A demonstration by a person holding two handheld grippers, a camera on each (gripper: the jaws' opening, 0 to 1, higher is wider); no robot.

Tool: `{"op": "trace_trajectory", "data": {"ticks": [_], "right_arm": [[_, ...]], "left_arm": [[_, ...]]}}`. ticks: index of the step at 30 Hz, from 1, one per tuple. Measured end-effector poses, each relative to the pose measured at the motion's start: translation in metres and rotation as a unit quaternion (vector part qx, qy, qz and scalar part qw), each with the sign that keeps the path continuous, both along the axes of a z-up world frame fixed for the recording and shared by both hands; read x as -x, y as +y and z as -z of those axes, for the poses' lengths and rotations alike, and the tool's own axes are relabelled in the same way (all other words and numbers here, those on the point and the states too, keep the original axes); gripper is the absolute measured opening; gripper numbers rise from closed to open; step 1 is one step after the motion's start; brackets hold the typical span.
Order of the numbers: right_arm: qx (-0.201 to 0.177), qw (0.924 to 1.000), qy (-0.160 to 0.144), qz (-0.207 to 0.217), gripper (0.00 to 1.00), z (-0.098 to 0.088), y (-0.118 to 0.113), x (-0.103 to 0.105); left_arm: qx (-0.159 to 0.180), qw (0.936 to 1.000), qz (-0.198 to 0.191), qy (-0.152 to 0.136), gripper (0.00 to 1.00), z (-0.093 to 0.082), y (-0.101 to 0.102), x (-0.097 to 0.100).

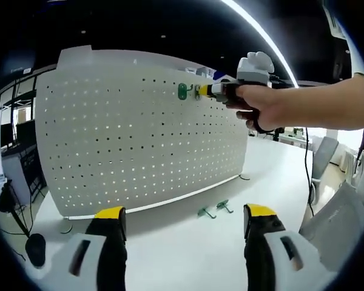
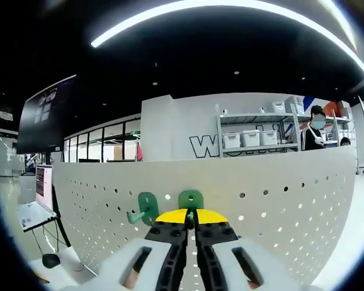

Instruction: Insert the hook assembly into the mounting plate slot until the hook locks in place.

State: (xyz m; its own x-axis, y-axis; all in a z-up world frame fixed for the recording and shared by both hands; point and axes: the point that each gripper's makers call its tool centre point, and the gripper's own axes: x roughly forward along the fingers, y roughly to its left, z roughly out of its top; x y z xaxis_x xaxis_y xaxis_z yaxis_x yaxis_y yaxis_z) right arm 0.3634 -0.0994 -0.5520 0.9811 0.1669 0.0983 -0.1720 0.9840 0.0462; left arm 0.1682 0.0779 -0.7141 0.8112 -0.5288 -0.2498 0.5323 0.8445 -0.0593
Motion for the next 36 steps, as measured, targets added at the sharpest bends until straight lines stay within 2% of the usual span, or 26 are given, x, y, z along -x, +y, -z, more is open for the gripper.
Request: {"op": "trace_trajectory", "data": {"ticks": [8,10,19,34,36], "right_arm": [[0.023,0.9992,-0.014,0.030,0.01,0.0028,0.0015,-0.0005],[0.010,0.9993,-0.012,0.034,0.01,0.0024,0.0001,-0.0001],[0.001,0.9990,-0.014,0.042,0.01,0.0035,0.0007,-0.0016],[0.003,0.9998,-0.004,0.018,0.03,0.0036,0.0018,0.0014],[-0.006,0.9999,-0.001,0.010,0.04,0.0032,0.0032,0.0022]], "left_arm": [[0.002,1.0000,-0.006,-0.002,0.81,-0.0018,0.0023,-0.0031],[0.003,1.0000,-0.004,-0.004,0.80,-0.0033,0.0010,-0.0031],[0.010,0.9999,-0.011,-0.003,0.80,-0.0011,0.0047,-0.0018],[0.001,1.0000,-0.006,-0.006,0.80,-0.0019,0.0038,-0.0008],[0.002,1.0000,-0.006,-0.006,0.80,-0.0029,0.0034,-0.0002]]}}
